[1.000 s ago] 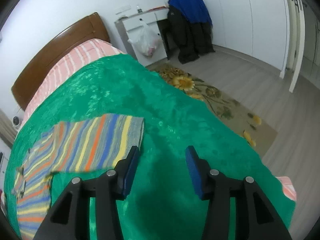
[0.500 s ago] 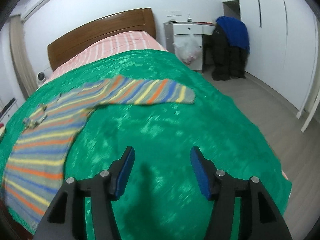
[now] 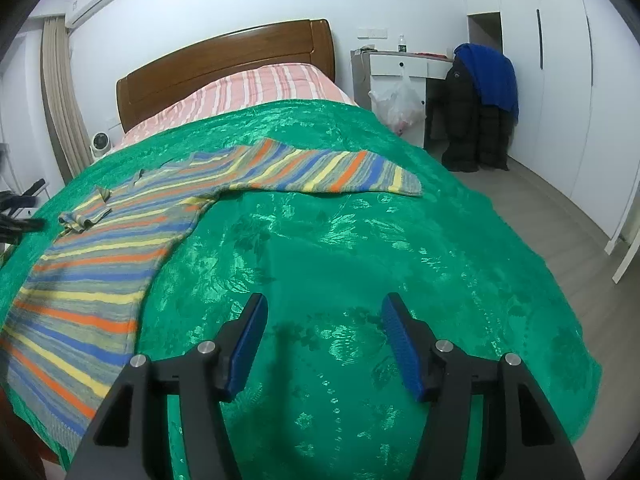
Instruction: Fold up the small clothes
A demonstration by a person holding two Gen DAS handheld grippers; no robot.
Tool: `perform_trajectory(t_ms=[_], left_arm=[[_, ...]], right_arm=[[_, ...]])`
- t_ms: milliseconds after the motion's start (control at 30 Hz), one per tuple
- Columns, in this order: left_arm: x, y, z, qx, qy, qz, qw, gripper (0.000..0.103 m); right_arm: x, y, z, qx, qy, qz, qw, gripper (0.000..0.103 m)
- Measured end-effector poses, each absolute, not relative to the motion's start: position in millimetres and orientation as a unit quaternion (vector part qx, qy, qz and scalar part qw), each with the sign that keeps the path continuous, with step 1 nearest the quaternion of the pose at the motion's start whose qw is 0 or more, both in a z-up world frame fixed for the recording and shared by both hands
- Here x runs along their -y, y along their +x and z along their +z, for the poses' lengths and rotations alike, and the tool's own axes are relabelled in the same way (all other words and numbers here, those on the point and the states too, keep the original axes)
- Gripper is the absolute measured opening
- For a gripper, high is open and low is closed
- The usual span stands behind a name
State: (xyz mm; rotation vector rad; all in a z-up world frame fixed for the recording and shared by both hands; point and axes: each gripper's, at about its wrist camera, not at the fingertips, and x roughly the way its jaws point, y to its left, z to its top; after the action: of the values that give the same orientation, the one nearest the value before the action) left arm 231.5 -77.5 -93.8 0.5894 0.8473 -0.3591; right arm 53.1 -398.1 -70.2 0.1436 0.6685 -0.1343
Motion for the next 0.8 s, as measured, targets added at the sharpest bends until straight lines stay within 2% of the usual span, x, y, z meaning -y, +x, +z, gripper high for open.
perform_trajectory(t_ms=[67, 100, 133, 167, 300, 400, 567, 667, 700, 767, 800], left_arm=[[80, 260, -116, -0.418, 0.286, -0.139, 0.851, 0.086], [75, 274, -125, -0.433, 0.274, -0.126, 0.849, 0.061], [65, 284, -127, -0.452, 0.248, -0.119, 0.849, 0.016], [53, 291, -125, -0.467, 0.209, -0.119, 0.851, 0.007], [-34, 296, -79, -0.438, 0.017, -0.099, 0.893, 0.007], [-133, 293, -59, -0.419, -0.127, -0.048, 0.898, 0.007], [-253, 294, -92, -0.443, -0.22, 0.077, 0.866, 0.01], [-286, 287, -117, -0.446, -0.272, 0.091, 0.848, 0.016], [-293, 281, -121, -0.435, -0.294, 0.087, 0.847, 0.019], [-299, 270, -125, -0.415, -0.337, 0.069, 0.842, 0.043], [-304, 266, -127, -0.408, -0.353, 0.062, 0.84, 0.062]], right_arm=[[395, 53, -71, -0.329, 0.065, -0.063, 0.94, 0.06], [393, 54, -71, -0.33, 0.061, -0.06, 0.94, 0.06], [389, 55, -71, -0.331, 0.053, -0.057, 0.94, 0.06], [387, 55, -71, -0.331, 0.048, -0.054, 0.941, 0.06], [375, 54, -71, -0.327, 0.022, -0.043, 0.944, 0.06], [374, 54, -72, -0.327, 0.021, -0.039, 0.944, 0.061], [378, 58, -78, -0.337, 0.037, -0.037, 0.94, 0.061], [377, 57, -78, -0.336, 0.035, -0.039, 0.94, 0.061], [376, 57, -78, -0.336, 0.034, -0.039, 0.94, 0.061], [374, 57, -78, -0.336, 0.03, -0.041, 0.94, 0.061], [374, 58, -78, -0.337, 0.028, -0.041, 0.94, 0.061]])
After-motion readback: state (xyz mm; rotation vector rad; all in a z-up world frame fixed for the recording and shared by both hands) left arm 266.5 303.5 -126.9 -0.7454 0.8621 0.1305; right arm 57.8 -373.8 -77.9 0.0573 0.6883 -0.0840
